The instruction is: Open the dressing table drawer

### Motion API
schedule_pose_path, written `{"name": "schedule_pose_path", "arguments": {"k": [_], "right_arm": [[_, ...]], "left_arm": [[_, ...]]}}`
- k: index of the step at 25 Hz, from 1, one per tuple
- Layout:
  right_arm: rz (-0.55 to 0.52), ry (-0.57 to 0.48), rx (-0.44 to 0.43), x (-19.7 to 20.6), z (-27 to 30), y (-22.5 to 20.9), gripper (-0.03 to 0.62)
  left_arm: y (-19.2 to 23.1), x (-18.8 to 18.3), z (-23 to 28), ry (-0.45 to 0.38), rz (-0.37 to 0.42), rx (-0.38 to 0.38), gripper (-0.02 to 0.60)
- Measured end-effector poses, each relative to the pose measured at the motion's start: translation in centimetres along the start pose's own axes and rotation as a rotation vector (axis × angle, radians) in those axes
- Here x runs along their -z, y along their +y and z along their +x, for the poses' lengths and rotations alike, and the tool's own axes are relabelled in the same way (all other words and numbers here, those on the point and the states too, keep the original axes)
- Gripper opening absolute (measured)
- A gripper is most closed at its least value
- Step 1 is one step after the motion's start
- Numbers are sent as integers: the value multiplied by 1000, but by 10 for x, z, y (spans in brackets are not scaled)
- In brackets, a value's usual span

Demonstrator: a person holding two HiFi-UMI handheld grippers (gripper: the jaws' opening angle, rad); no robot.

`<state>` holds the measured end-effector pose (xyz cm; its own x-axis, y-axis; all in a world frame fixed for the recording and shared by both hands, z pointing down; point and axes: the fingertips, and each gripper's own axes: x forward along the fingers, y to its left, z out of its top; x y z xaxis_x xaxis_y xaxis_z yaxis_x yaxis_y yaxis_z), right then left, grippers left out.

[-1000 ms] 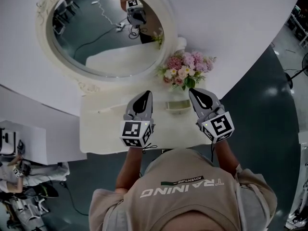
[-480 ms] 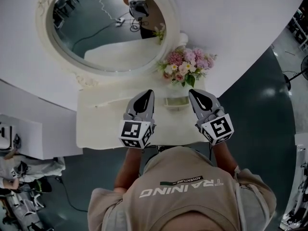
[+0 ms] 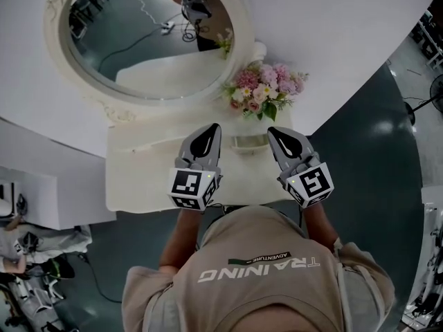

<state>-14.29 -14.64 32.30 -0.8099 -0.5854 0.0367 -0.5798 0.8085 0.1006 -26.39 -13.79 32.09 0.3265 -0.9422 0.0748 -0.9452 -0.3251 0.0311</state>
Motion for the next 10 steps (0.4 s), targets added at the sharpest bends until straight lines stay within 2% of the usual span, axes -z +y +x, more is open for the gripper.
{"name": "schedule_pose_path", "arguments": {"k": [10], "right_arm": [[-7, 19, 27, 4, 4, -9, 2]], "left_arm": [[-1, 4, 13, 1, -21, 33, 18]]}}
